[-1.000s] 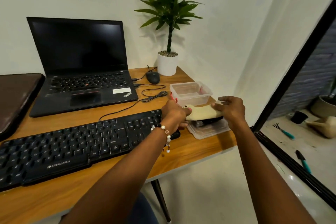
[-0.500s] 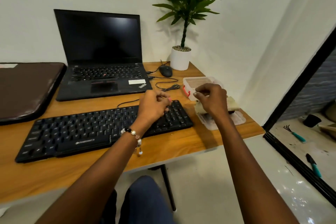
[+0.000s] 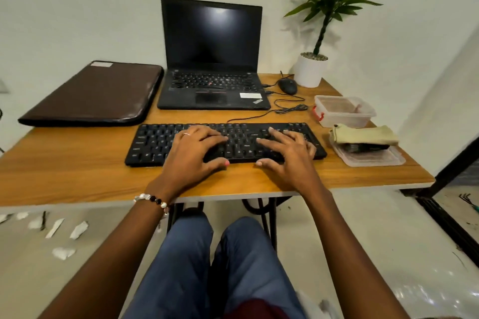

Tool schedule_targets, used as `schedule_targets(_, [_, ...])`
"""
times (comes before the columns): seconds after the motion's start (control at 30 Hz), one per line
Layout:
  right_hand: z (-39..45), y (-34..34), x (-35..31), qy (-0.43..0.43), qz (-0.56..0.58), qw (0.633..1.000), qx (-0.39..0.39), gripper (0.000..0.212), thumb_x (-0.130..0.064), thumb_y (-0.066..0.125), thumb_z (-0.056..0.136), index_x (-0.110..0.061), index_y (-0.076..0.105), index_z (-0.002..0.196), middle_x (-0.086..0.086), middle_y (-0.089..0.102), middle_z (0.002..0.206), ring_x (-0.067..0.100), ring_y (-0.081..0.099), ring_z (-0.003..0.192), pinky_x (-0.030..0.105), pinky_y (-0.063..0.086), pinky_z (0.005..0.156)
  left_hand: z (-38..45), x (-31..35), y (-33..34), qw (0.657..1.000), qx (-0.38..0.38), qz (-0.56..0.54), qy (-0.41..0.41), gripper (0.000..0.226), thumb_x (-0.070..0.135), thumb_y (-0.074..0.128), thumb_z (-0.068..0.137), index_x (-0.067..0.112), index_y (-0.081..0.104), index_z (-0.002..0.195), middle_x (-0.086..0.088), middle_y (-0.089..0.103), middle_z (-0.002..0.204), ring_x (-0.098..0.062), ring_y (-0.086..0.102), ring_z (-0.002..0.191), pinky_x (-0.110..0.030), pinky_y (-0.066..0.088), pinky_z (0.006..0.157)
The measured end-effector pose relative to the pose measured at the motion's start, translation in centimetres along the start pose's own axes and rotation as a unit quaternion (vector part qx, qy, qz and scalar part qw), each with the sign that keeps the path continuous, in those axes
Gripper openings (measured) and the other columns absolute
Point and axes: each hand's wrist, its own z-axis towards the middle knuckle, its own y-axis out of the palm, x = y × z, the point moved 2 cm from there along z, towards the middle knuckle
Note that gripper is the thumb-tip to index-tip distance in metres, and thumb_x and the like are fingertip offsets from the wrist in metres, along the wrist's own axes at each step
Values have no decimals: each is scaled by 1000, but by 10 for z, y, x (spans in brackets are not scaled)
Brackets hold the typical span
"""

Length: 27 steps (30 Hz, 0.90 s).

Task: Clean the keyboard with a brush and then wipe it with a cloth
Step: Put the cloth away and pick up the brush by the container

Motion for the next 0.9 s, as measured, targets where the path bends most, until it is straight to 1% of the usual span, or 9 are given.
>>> schedule_targets(0.07, [-2, 7, -2, 15, -7, 1000, 6, 47, -56, 58, 84, -49, 50, 131, -15, 31, 154, 18, 19, 142, 51, 13, 111, -8, -8, 0, 1000, -20, 16, -10, 55, 56, 62, 83, 39, 53, 134, 11, 48, 141, -13, 33, 134, -43, 17, 111])
schedule_targets(0.13, [-1, 12, -3, 23, -1, 1000, 5, 43, -52, 58, 87, -47, 54, 129, -16, 35, 152, 17, 21, 142, 53, 10, 112, -11, -14, 1, 999, -26, 16, -19, 51, 57, 60, 84, 44, 52, 132, 14, 47, 143, -12, 34, 135, -44, 15, 113])
schedule_targets(0.27, [10, 18, -3, 27, 19, 999, 20, 40, -47, 59, 88, -44, 56, 127, -16, 42, 148, 16, 24, 141, 58, 5, 113, -5, -19, 3, 999, -29, 13, -31, 48, 57, 59, 84, 45, 54, 130, 15, 47, 143, -11, 35, 136, -45, 12, 115])
schedule_targets(0.37, [23, 22, -1, 21, 41, 999, 30, 38, -47, 59, 88, -44, 58, 126, -14, 46, 145, 17, 27, 140, 61, 3, 112, 8, -29, 5, 999, -32, -13, -38, 48, 59, 60, 82, 46, 55, 128, 15, 48, 143, -11, 37, 135, -48, 16, 115])
schedule_targets(0.47, [42, 27, 0, 27, 47, 998, 31, 37, -47, 59, 88, -44, 58, 125, -13, 49, 142, 18, 29, 139, 62, 3, 111, 23, -40, 9, 998, -35, -29, -36, 49, 62, 60, 79, 46, 57, 126, 13, 52, 140, -13, 42, 132, -53, 24, 113])
schedule_targets(0.53, [52, 29, 2, 35, 47, 998, 30, 37, -47, 59, 87, -43, 59, 125, -13, 50, 141, 18, 30, 139, 63, 4, 111, 33, -45, 12, 998, -40, -30, -34, 53, 67, 57, 78, 46, 57, 126, 11, 53, 139, -14, 44, 131, -55, 29, 110])
schedule_targets(0.67, [69, 32, 5, 50, 49, 997, 24, 39, -48, 60, 86, -44, 58, 125, -13, 51, 141, 18, 30, 139, 64, 4, 110, 50, -54, 15, 998, -37, -49, -34, 64, 78, 44, 71, 44, 60, 123, 11, 56, 136, -15, 47, 128, -53, 33, 108])
schedule_targets(0.9, [77, 33, 1, 64, 35, 997, 19, 42, -48, 60, 86, -44, 56, 127, -14, 49, 142, 17, 29, 139, 64, 5, 111, 59, -63, 16, 997, -25, -70, -12, 63, 75, 49, 71, 41, 63, 121, 10, 59, 133, -12, 50, 125, -45, 36, 108])
